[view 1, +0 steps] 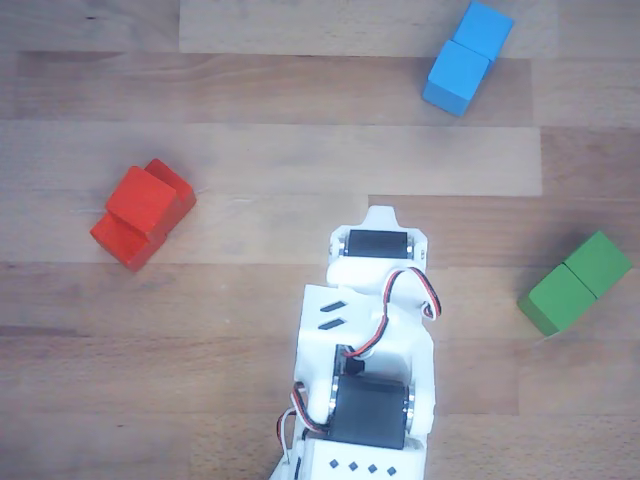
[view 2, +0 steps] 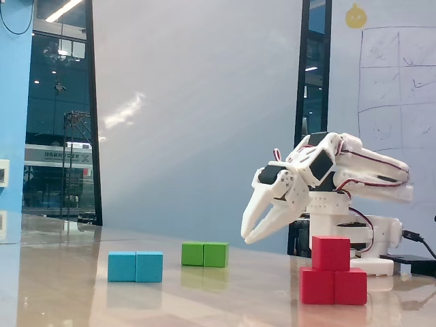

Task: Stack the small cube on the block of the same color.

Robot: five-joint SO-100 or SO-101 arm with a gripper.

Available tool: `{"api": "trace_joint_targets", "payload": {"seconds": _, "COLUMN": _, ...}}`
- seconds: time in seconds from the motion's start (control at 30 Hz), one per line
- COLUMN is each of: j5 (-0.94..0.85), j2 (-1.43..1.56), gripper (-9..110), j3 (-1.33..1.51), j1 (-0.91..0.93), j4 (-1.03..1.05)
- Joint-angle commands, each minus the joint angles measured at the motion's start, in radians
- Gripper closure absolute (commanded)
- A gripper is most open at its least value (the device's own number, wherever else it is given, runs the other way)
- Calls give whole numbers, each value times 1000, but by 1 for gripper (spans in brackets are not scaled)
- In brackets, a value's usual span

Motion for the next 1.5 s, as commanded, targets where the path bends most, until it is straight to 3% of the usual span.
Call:
{"api": "trace_joint_targets", "payload": {"seconds": 0.0, "j5": 6, "j2": 106, "gripper": 101, "j3": -5, "j1": 6, "j4": 78}}
{"api": "trace_joint_targets", "payload": {"seconds": 0.8, "j5": 58, "j2": 140, "gripper": 101, "j3": -38, "j1": -43, "j4": 284}}
{"api": "trace_joint_targets", "payload": {"seconds": 1.47, "j5": 61, "j2": 137, "gripper": 101, "j3": -41, "j1": -43, "j4": 279}}
